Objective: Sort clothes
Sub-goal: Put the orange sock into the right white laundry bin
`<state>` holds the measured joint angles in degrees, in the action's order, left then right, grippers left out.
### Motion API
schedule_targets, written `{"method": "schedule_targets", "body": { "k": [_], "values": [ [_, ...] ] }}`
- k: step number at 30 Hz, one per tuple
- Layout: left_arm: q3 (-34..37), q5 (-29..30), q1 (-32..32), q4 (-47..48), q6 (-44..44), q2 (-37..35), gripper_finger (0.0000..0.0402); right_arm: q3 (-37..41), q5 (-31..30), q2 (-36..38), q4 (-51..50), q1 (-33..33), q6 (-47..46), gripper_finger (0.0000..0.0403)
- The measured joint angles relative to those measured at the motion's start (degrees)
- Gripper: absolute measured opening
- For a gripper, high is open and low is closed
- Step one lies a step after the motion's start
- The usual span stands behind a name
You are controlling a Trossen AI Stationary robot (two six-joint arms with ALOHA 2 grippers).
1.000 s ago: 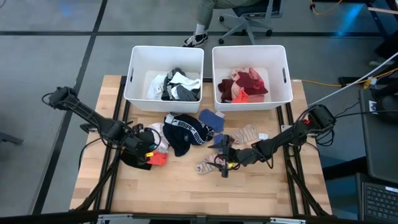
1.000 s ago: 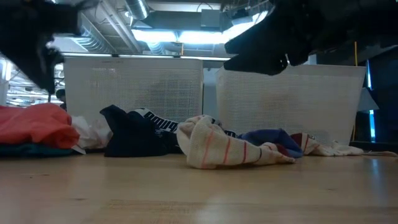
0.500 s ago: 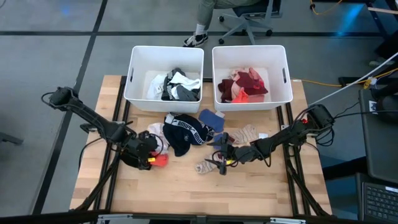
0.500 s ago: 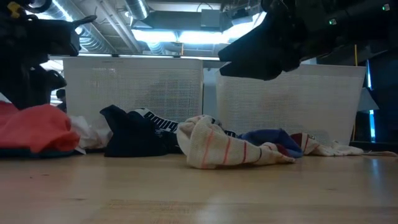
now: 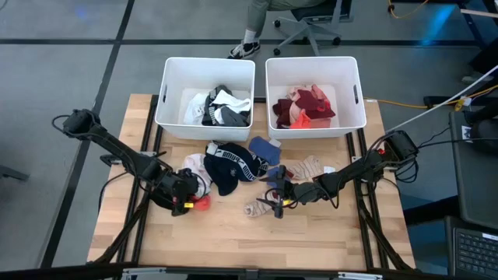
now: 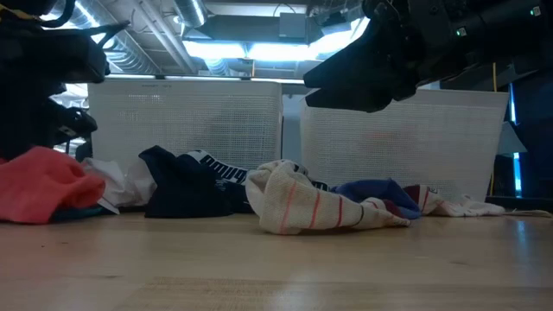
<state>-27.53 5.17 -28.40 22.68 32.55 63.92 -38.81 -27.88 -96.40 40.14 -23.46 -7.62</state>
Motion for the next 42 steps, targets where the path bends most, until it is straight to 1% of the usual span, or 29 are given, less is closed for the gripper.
{"method": "schedule_targets", "body": {
  "k": [2, 4, 8, 12, 15, 18, 23, 26, 28, 35, 37, 38, 40, 42],
  "values": [
    [0.0, -0.1, 0.0, -0.8, -1.0, 0.0, 0.0024, 0.0, 0.0, 0.0, 0.0, 0.0, 0.0, 0.0335],
    [-0.3, -0.6, 0.0, -2.1, -2.2, 0.0, 0.0007, 0.0, 0.0, 0.0, 0.1, 0.0, 0.0, 0.0335],
    [-3.8, 0.1, 0.5, -2.6, -6.1, -0.1, 0.0012, -0.1, 0.5, 0.0, 0.8, 0.0, 0.5, 0.0335],
    [-8.4, 4.7, 1.9, -3.0, -12.2, -0.1, 0.0003, -1.3, 0.9, 0.0, 0.8, 0.4, 1.6, 0.0335],
    [-10.7, 7.8, 3.1, -4.2, -16.8, -0.2, 0.0007, -2.6, 4.0, 0.0, 0.8, 1.4, 2.4, 0.0335],
    [-11.2, 8.7, 4.4, -8.5, -22.1, -0.2, 0.0005, -4.4, 7.1, 0.0, 0.9, 2.9, 3.4, 0.0335],
    [-11.2, 9.2, 6.7, -14.4, -28.4, 0.7, 0.0005, -7.7, 9.4, -1.9, 1.0, 5.3, 4.2, 0.0335],
    [-11.2, 9.2, 7.7, -17.4, -30.7, 2.1, 0.0006, -10.6, 12.6, -4.2, 0.9, 6.2, 4.9, 0.0335],
    [-11.2, 9.2, 8.3, -18.8, -31.7, 3.0, 0.0007, -12.7, 13.6, -6.1, 1.0, 6.7, 5.0, 0.0335],
    [-11.2, 9.2, 9.1, -22.3, -33.3, 4.2, 0.0007, -18.3, 13.8, -12.1, 0.8, 7.4, 5.5, 0.0334],
    [-11.2, 9.2, 9.1, -22.3, -33.3, 4.2, 0.0007, -19.0, 13.7, -12.7, 0.7, 7.4, 6.5, 0.0322],
    [-11.2, 9.2, 9.1, -22.2, -33.3, 4.2, 0.0007, -19.3, 13.7, -12.8, 0.7, 7.4, 6.6, 0.0309],
    [-11.2, 9.2, 9.1, -22.2, -33.3, 4.2, 0.0007, -19.7, 13.6, -12.9, 1.0, 7.4, 6.6, 0.0269],
    [-11.2, 9.2, 9.1, -22.2, -33.0, 4.2, 0.0007, -19.9, 13.6, -12.9, 0.9, 7.4, 6.7, 0.0212]
  ]
}}
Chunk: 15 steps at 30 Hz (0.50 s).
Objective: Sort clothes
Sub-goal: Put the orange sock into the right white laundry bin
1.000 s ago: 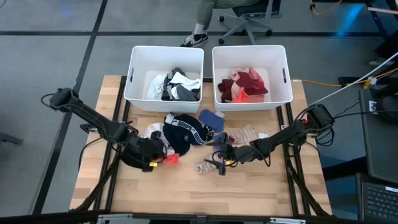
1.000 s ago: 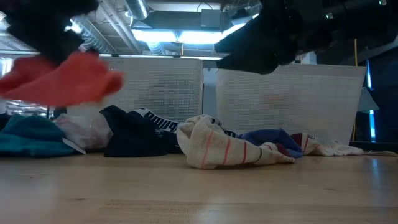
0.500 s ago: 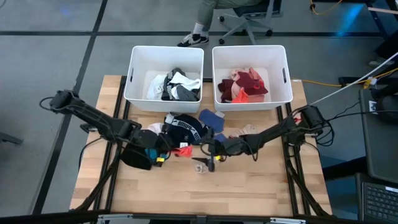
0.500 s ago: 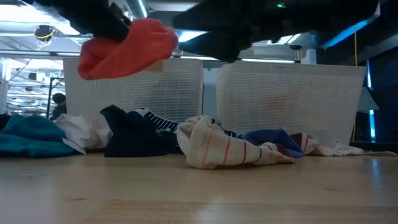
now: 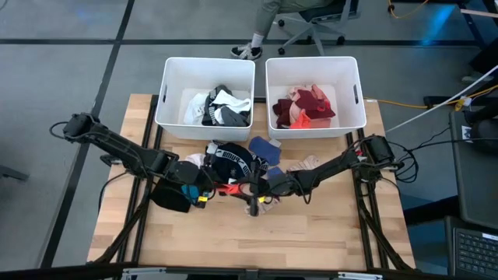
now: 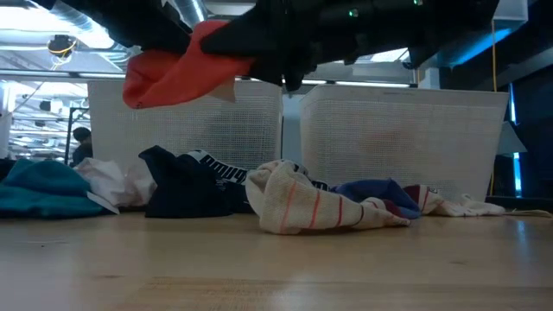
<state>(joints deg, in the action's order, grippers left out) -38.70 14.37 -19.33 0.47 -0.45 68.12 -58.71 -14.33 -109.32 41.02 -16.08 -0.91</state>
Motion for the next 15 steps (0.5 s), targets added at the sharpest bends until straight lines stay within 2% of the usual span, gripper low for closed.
{"method": "schedule_targets", "body": {
  "k": [5, 6, 11, 15],
  "values": [
    [0.0, 0.0, 0.0, -0.1, 0.0, 0.0, 0.0007, -0.1, -0.6, 0.0, -2.2, 0.1, 1.5, 0.0041],
    [0.0, 0.0, 0.0, -0.1, 0.0, 0.0, 0.0007, -0.1, -0.6, 0.0, -2.3, 0.1, 2.2, 0.0023],
    [0.0, 0.0, 0.0, -0.3, 0.2, 0.0, 0.0018, -0.1, -1.5, 0.0, -2.1, 0.0, 2.9, 0.0034],
    [0.0, 0.0, 0.0, -1.0, 0.8, 0.0, 0.006, -0.1, -2.3, 0.0, -2.2, 0.0, 4.5, 0.0015]
  ]
}}
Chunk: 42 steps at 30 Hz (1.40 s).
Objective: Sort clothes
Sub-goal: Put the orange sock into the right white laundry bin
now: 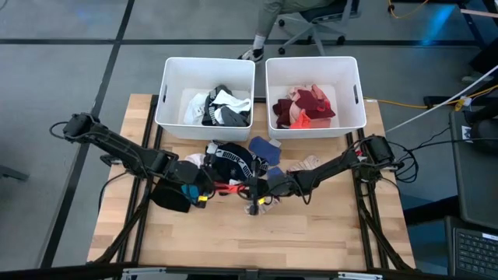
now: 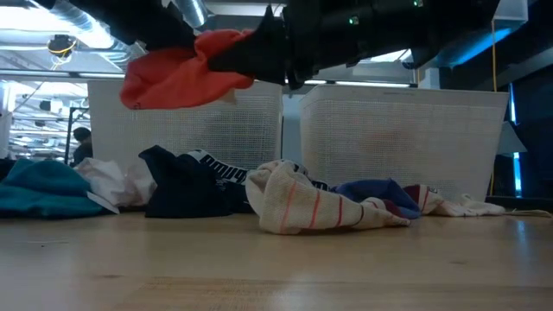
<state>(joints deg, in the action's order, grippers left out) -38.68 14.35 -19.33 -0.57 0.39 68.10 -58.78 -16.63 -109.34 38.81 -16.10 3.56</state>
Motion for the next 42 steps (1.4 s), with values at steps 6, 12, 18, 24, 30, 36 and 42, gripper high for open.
{"method": "schedule_targets", "body": {
  "k": [6, 12, 18, 24, 30, 36, 42],
  "values": [
    [-3.6, 0.0, 0.0, 8.5, 0.6, -1.7, 0.0129, 0.0, -3.8, 2.1, -3.9, 0.0, 1.0, 0.0023],
    [-5.9, 0.0, -0.2, 23.5, 6.8, -7.5, 0.0149, 0.0, -12.5, 10.1, -15.9, -0.4, 2.8, 0.0016],
    [-1.9, 1.9, -0.2, 25.5, 12.6, -11.7, 0.0145, 0.0, -23.0, 20.0, -25.4, -0.4, 5.9, 0.002],
    [2.0, 4.7, -0.2, 25.2, 15.8, -12.3, 0.0144, 0.0, -39.3, 28.5, -31.4, 1.7, 12.3, 0.0026],
    [3.9, 6.0, -0.1, 22.6, 16.2, -12.3, 0.0144, 0.0, -46.7, 34.4, -39.9, 8.9, 15.6, 0.0027],
    [4.5, 6.1, -0.1, 20.2, 15.5, -12.3, 0.0143, 0.0, -46.9, 36.2, -45.9, 19.6, 13.0, 0.0028],
    [4.5, 6.1, -0.1, 18.5, 14.2, -12.3, 0.0143, 0.0, -41.8, 36.1, -52.9, 29.5, 7.9, 0.0028]
  ]
}}
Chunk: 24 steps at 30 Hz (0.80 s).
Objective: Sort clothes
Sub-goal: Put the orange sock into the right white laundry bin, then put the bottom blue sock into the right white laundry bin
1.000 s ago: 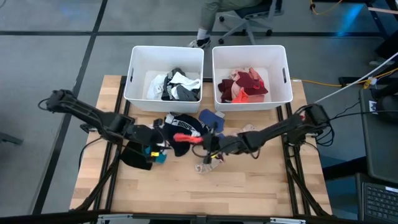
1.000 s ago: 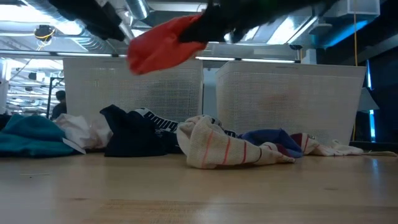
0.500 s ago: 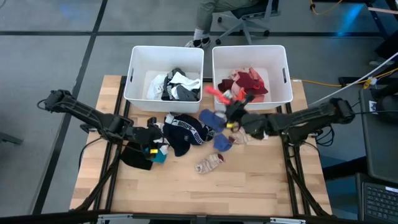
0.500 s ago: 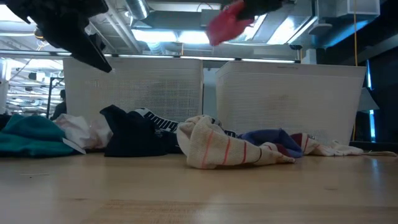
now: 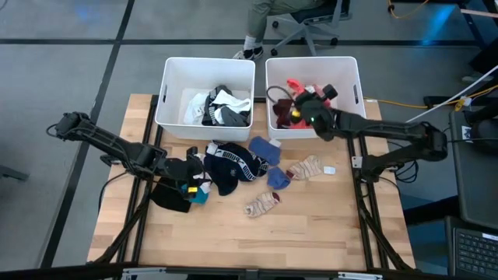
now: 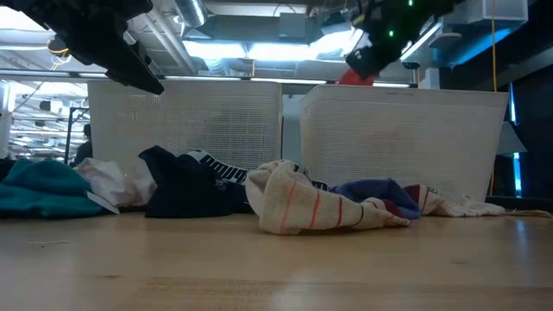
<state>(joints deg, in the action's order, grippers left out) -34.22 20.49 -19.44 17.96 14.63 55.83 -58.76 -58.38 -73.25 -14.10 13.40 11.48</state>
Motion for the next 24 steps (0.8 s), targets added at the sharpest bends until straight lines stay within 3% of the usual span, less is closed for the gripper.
{"method": "schedule_targets", "body": {
  "k": [5, 8, 13, 19, 24],
  "values": [
    [0.0, 0.0, 0.0, -0.6, -0.3, 0.0, 0.0143, 0.0, 8.8, 0.0, -5.3, 6.0, -7.1, 0.0031],
    [0.0, 0.0, 0.0, -0.6, -0.5, 0.0, 0.0143, 0.0, 13.0, 0.0, -8.1, 8.3, -11.1, 0.0054],
    [0.0, 0.0, 0.0, -0.6, -0.5, 0.0, 0.0143, 0.0, 14.9, 0.0, -11.1, 10.0, -15.6, 0.0148],
    [0.0, 0.0, 0.0, -0.6, -0.7, 0.0, 0.0143, 0.0, 12.7, 0.0, -11.6, 9.9, -15.8, 0.027],
    [0.0, 0.0, 0.0, -0.5, -0.5, 0.0, 0.0143, -0.8, 21.7, 0.0, -14.1, 9.9, -15.8, 0.0328]
  ]
}}
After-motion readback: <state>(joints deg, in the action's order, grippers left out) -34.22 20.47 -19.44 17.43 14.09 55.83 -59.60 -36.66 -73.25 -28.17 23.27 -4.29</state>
